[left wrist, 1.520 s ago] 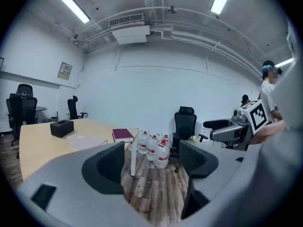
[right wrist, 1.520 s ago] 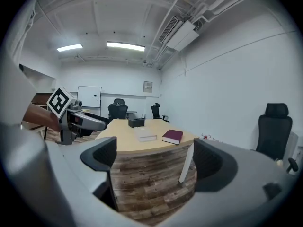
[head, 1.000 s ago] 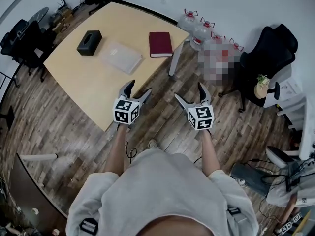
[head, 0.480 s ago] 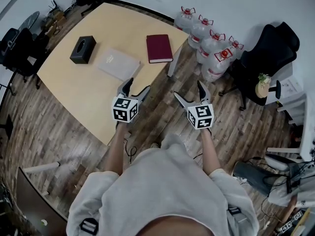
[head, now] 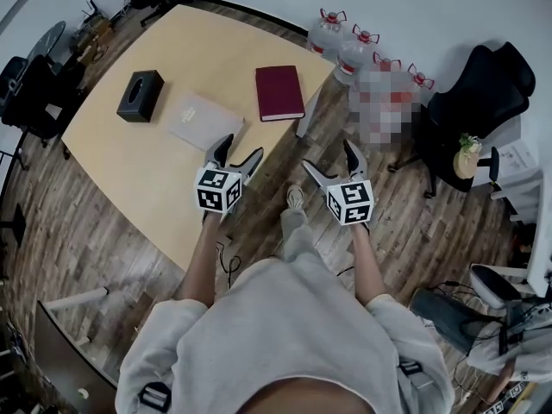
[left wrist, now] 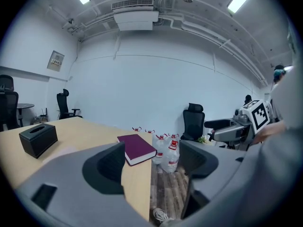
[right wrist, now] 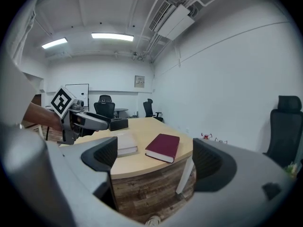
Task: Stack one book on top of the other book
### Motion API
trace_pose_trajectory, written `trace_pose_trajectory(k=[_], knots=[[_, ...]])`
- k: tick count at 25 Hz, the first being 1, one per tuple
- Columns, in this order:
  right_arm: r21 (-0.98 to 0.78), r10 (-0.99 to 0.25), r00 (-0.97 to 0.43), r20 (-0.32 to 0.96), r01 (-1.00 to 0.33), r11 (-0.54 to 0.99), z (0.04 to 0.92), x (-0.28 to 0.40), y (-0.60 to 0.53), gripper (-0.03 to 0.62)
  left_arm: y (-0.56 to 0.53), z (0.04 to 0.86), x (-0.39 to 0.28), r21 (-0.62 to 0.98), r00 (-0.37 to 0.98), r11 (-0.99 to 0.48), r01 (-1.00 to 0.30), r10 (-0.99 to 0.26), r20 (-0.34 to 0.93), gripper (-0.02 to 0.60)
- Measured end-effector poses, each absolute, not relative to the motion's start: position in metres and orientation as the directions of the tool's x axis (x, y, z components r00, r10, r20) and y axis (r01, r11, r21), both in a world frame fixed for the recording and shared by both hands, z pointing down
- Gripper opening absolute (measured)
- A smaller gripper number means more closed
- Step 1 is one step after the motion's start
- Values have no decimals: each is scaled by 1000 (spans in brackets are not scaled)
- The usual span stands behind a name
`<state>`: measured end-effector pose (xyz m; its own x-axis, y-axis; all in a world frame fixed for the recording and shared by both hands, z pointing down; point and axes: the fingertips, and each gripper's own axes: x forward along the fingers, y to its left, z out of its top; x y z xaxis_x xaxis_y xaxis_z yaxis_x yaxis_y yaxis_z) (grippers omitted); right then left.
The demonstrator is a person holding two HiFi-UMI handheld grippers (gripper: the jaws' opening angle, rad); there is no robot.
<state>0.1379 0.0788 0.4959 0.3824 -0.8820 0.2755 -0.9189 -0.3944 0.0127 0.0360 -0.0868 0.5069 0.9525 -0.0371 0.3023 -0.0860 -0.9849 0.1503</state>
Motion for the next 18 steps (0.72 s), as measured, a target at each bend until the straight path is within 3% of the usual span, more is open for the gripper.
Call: trace_pose_trajectory(k=[18], knots=[[-67, -910, 263, 320, -952, -299, 523, 267, -13, 492, -159, 540, 154, 193, 909, -963, -190, -98, 405, 370]])
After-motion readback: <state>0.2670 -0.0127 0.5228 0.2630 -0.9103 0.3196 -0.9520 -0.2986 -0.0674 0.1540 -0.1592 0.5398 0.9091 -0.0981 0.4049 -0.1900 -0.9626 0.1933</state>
